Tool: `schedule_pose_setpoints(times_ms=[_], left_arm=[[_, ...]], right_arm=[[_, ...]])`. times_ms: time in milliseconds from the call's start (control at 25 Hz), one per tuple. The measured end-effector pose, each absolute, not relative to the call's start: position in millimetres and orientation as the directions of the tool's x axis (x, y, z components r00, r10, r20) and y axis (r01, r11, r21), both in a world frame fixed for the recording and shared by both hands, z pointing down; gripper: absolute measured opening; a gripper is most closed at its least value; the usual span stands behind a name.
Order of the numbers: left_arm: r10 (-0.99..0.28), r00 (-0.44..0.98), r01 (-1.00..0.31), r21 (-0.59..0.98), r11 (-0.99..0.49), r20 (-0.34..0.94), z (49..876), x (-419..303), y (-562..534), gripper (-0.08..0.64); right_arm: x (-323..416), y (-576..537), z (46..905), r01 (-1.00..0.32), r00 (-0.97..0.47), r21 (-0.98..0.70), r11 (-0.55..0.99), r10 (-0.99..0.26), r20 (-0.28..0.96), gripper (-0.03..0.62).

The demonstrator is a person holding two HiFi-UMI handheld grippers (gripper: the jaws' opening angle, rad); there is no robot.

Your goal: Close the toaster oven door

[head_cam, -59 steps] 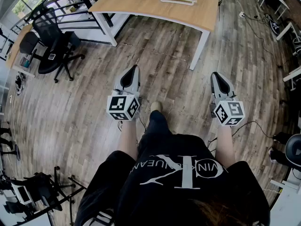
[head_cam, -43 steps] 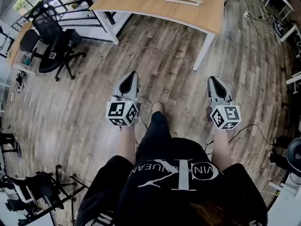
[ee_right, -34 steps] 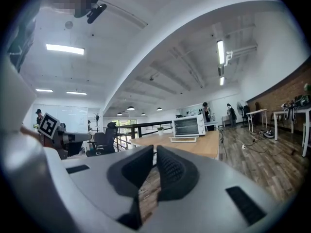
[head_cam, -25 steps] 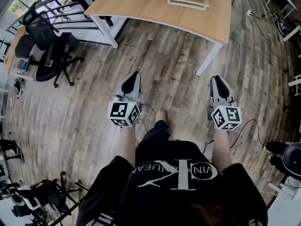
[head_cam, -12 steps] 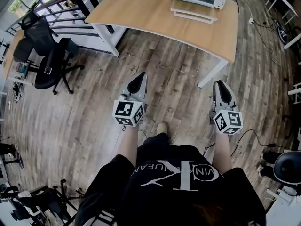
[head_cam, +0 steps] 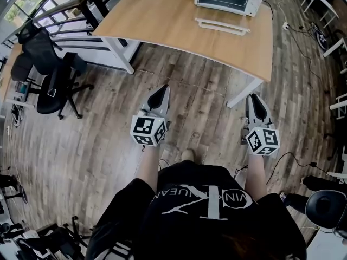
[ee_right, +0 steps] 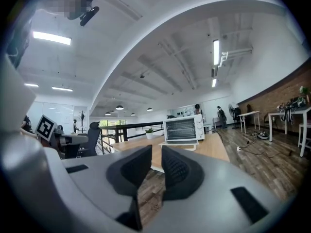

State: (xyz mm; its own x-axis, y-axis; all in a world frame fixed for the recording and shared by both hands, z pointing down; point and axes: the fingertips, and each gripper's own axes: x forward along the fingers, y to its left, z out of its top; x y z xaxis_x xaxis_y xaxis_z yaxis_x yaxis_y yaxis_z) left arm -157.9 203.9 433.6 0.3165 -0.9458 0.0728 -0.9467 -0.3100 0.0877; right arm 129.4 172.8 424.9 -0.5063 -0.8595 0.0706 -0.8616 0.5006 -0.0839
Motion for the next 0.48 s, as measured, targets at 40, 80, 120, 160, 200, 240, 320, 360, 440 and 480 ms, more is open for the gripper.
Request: schedule_pose_setpoints(times_ms=[40, 80, 120, 160, 200, 240, 320, 360, 440, 480], left_arm=[[-0.946, 0.315, -0.947, 0.093, -0.308, 0.074, 433.7, -161.4, 200.5, 0.011], [-0.947, 0.311, -0.948, 0.100, -0.303, 0.074, 433.9, -165.1, 197.4, 0.012], [-0.949, 0.306, -0.948, 0.109, -0.298, 0.074, 434.2, -168.8, 194.6, 0.011], [-0.950, 0.302, -0.949, 0.117, -0.293, 0.074, 434.9, -171.8, 192.4, 0.011], [-0.951, 0.301, -0.949, 0.124, -0.290, 0.074, 436.2, -173.5, 190.8, 0.012], [-0.950, 0.302, -0.948, 0.128, -0.291, 0.076, 437.8, -173.7, 189.6, 0.011], [-0.947, 0.311, -0.945, 0.132, -0.299, 0.080, 440.8, -171.4, 187.1, 0.012], [-0.946, 0.314, -0.944, 0.134, -0.302, 0.082, 441.8, -170.5, 185.5, 0.011], [-0.944, 0.320, -0.942, 0.139, -0.307, 0.085, 442.7, -170.0, 181.4, 0.011], [-0.942, 0.323, -0.940, 0.141, -0.310, 0.086, 443.0, -170.0, 179.4, 0.012]], right_arm=[[126.8, 170.3, 424.3, -0.863, -0.504, -0.085, 0.498, -0.861, 0.072, 0.029], [124.1, 168.6, 423.9, -0.863, -0.504, -0.084, 0.498, -0.861, 0.075, 0.029], [121.3, 167.4, 423.9, -0.863, -0.505, -0.082, 0.499, -0.860, 0.079, 0.029], [118.8, 166.8, 424.4, -0.862, -0.507, -0.078, 0.501, -0.858, 0.083, 0.029], [117.4, 166.7, 425.2, -0.862, -0.507, -0.076, 0.502, -0.857, 0.088, 0.029], [117.7, 166.7, 426.2, -0.863, -0.505, -0.075, 0.499, -0.858, 0.092, 0.029], [121.5, 165.5, 427.0, -0.870, -0.493, -0.082, 0.487, -0.865, 0.094, 0.029], [123.2, 164.4, 426.7, -0.872, -0.488, -0.088, 0.481, -0.868, 0.092, 0.029], [124.7, 161.9, 425.5, -0.876, -0.480, -0.097, 0.472, -0.873, 0.090, 0.029], [124.9, 160.8, 425.4, -0.878, -0.477, -0.099, 0.468, -0.874, 0.091, 0.029]])
